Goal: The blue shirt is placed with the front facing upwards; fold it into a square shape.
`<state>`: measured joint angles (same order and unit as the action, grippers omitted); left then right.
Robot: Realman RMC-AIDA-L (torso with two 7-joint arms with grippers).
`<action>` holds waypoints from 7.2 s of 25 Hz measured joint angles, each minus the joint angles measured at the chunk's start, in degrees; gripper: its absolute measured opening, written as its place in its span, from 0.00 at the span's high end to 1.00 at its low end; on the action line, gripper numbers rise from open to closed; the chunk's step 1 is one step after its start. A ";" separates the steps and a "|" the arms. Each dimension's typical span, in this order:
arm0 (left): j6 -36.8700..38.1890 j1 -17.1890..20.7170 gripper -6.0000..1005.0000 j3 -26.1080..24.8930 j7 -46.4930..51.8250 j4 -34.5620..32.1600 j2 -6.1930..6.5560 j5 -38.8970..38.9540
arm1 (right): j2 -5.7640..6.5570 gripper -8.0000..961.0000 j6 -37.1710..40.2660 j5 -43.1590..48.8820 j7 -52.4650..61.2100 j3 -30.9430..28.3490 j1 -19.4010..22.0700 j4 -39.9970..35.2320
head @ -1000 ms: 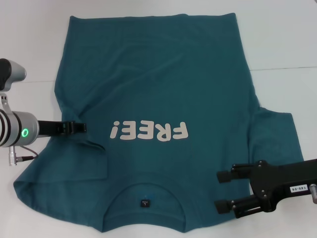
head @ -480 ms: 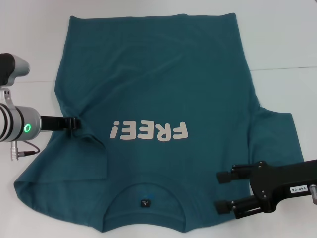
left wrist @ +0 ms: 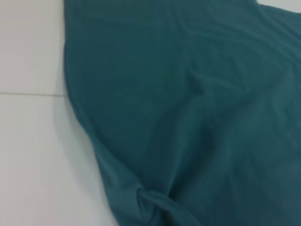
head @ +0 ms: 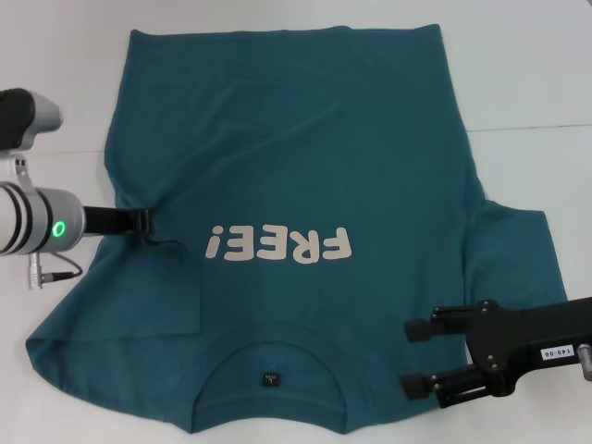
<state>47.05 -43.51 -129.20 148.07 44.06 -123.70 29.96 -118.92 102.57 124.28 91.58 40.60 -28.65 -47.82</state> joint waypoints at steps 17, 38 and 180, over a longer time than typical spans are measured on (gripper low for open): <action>-5.54 -1.68 0.90 4.19 -4.79 -3.85 -0.32 8.91 | -0.03 0.04 -0.09 -0.01 0.00 0.00 -0.01 0.11; 25.33 1.21 0.18 -2.16 -16.17 -2.72 4.71 24.60 | 8.26 0.04 1.31 -3.65 28.90 -16.35 -0.60 -1.19; 30.29 6.95 0.16 -4.57 -53.94 2.25 0.12 28.41 | 11.06 0.06 -28.59 14.68 60.12 -9.04 -4.88 13.83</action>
<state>77.34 -36.56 -133.77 94.13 46.31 -123.57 58.37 -107.86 73.97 138.96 151.70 31.56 -33.53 -33.99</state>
